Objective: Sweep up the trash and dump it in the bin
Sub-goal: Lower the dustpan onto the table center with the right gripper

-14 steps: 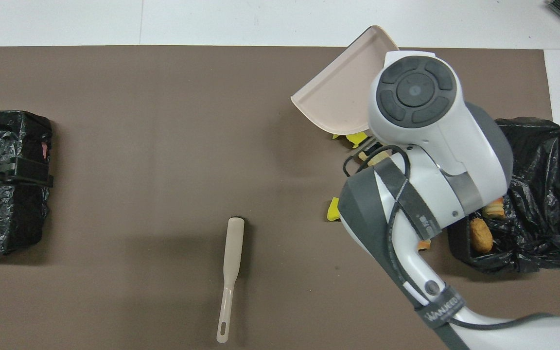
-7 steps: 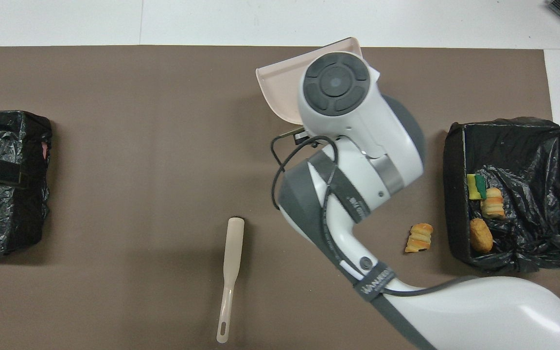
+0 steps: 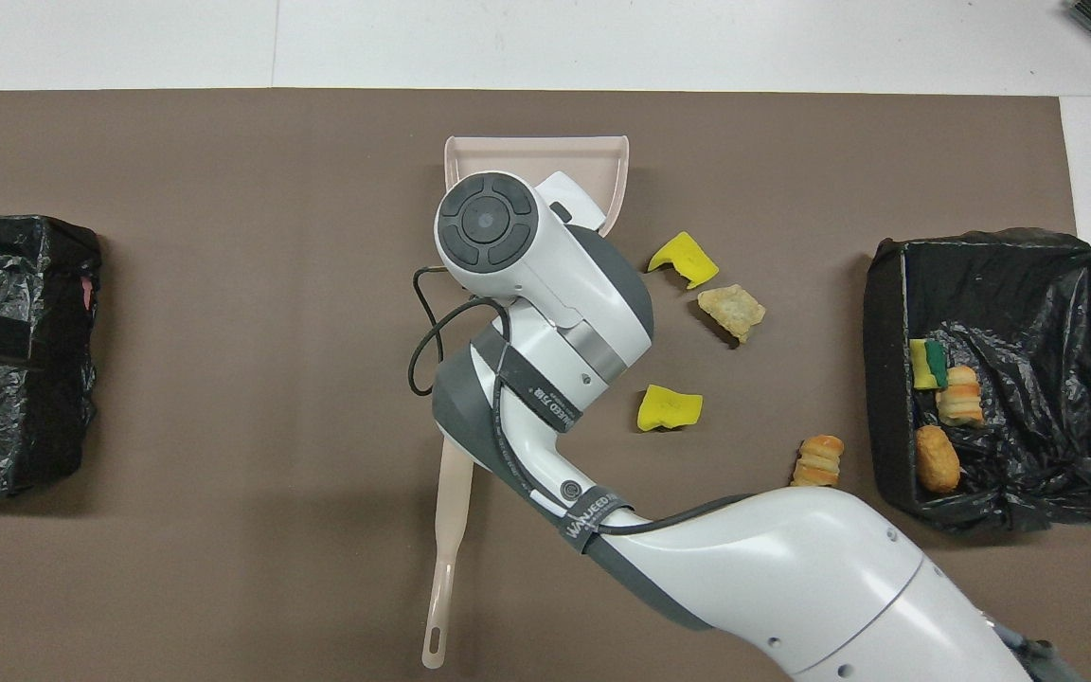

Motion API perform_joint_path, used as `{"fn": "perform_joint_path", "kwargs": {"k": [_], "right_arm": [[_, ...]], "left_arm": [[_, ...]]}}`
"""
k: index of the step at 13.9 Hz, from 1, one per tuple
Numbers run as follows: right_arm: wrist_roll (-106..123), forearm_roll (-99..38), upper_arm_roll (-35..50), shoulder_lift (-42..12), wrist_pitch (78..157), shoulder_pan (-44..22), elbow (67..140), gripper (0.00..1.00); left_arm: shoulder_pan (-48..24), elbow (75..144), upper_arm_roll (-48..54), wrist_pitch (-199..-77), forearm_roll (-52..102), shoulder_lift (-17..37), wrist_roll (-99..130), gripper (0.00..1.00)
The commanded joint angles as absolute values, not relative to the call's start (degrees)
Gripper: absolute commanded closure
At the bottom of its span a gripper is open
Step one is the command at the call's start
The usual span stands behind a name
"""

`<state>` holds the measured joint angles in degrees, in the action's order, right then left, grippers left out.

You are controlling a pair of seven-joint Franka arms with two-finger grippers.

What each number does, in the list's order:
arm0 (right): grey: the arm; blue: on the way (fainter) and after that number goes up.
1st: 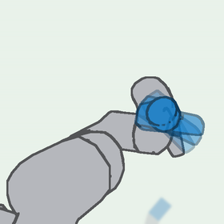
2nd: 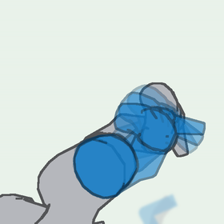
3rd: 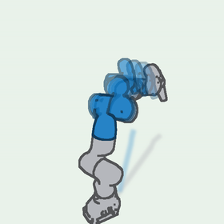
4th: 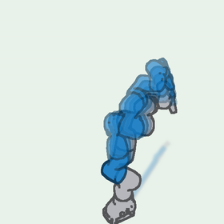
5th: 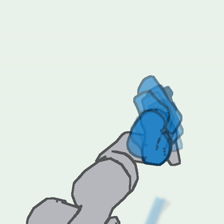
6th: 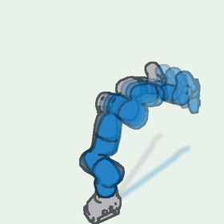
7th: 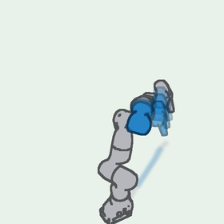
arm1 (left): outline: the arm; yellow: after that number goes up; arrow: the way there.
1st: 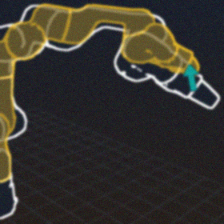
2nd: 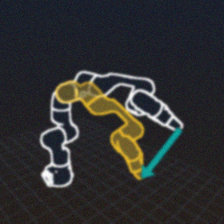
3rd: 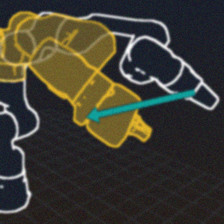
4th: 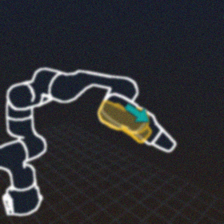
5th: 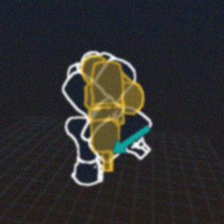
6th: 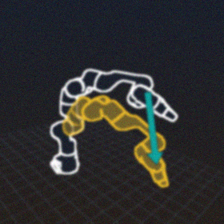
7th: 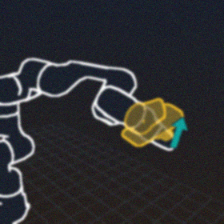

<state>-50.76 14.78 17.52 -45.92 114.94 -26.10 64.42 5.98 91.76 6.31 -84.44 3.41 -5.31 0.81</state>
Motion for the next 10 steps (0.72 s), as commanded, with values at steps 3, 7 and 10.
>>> {"fn": "perform_joint_path", "kwargs": {"k": [3,7,10], "right_arm": [[-50.9,13.3,18.7,-46.8,115.1,-26.2,62.5,0.71],[-51.7,12.2,19.6,-46.1,115.1,-26.4,63.5,0.45],[-52.8,8.3,19.7,-42.8,115.1,-25.2,63.9,0.30]], "left_arm": [[6.9,92.5,6.6,-83.6,2.5,-5.8,-3.2,0.00],[6.7,92.9,6.7,-84.0,0.0,-5.5,-3.3,0.00],[6.7,92.9,6.7,-84.0,0.0,-5.4,-3.3,0.00]]}}
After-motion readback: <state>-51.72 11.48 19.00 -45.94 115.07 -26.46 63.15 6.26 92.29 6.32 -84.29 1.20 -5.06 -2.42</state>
